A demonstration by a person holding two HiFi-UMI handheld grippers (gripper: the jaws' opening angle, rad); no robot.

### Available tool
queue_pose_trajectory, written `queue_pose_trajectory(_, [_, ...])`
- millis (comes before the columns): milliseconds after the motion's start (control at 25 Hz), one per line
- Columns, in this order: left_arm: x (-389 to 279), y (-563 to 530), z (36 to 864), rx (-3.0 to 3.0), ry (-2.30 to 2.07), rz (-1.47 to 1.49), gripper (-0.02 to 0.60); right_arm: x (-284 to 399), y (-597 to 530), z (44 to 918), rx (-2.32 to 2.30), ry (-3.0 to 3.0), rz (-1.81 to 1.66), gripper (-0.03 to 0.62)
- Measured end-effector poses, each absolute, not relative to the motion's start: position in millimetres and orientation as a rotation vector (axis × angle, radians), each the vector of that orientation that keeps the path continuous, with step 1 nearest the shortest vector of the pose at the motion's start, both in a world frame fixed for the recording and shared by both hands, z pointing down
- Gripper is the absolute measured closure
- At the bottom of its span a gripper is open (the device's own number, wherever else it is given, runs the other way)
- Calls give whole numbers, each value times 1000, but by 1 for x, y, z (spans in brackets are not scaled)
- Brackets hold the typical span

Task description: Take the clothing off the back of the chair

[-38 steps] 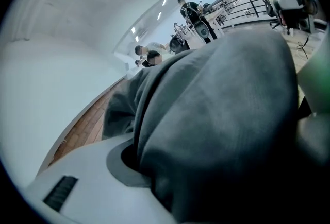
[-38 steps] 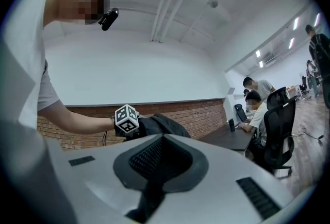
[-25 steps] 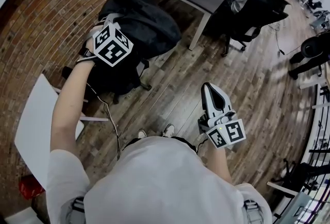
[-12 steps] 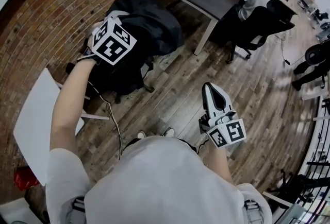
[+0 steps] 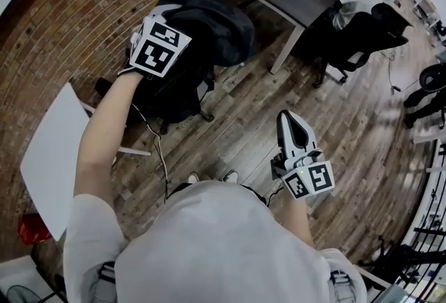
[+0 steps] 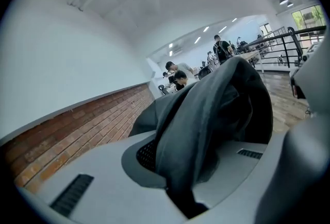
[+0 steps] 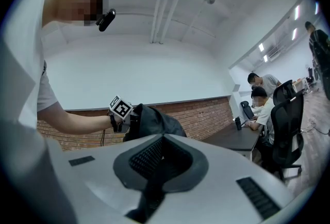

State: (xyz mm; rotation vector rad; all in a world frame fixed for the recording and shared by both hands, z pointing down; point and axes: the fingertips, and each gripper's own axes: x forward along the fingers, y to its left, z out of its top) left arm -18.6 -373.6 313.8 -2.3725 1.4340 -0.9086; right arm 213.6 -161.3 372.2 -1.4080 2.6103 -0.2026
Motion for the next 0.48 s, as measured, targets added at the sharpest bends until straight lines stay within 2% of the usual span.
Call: queue_pose_trajectory(480, [-23, -387, 239, -2521, 1557, -560, 545, 211, -169, 369, -1377, 2592, -195, 574])
